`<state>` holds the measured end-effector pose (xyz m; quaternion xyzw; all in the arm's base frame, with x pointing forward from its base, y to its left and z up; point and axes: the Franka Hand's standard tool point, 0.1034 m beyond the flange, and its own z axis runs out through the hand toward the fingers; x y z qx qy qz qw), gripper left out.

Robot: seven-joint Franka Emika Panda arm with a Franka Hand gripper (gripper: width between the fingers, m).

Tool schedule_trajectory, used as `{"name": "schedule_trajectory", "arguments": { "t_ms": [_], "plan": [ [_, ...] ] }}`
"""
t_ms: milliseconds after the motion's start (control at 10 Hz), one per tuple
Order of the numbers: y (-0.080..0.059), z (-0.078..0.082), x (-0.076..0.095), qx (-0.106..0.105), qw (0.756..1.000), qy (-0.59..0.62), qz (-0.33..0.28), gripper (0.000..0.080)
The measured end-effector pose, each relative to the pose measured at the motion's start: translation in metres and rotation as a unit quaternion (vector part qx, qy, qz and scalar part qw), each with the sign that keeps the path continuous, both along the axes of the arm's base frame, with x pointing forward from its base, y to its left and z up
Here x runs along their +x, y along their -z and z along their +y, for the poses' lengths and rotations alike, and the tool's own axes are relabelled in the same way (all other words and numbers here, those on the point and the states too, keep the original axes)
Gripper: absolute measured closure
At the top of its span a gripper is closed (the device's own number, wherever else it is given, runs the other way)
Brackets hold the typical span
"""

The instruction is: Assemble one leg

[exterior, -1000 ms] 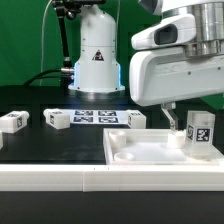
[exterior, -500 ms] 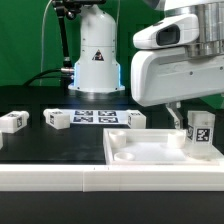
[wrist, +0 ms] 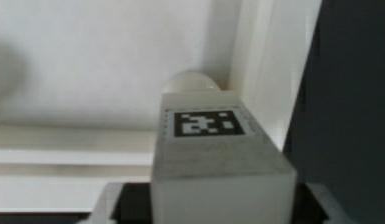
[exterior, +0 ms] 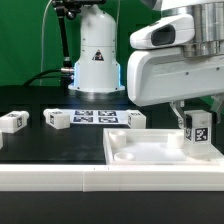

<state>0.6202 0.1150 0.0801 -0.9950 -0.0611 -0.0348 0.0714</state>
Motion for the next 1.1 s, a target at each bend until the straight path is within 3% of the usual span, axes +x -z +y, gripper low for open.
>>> {"name": "schedule_trajectory", "arguments": {
  "t_ms": [200, 500, 900, 1100],
  "plan": [
    [0.0013, -0.0007, 0.0012, 0.008, 0.995, 0.097, -0.001, 0.0502],
    [0.0025, -0.0033, 0.004, 0.021, 0.961, 0.275, 0.005, 0.0502],
    [0.0037, -0.0006, 0.0035, 0.028, 0.854, 0.52, 0.027, 0.0502],
    [0.004, -0.001, 0.0018, 0.029, 0.822, 0.568, 0.038, 0.0502]
  ]
}}
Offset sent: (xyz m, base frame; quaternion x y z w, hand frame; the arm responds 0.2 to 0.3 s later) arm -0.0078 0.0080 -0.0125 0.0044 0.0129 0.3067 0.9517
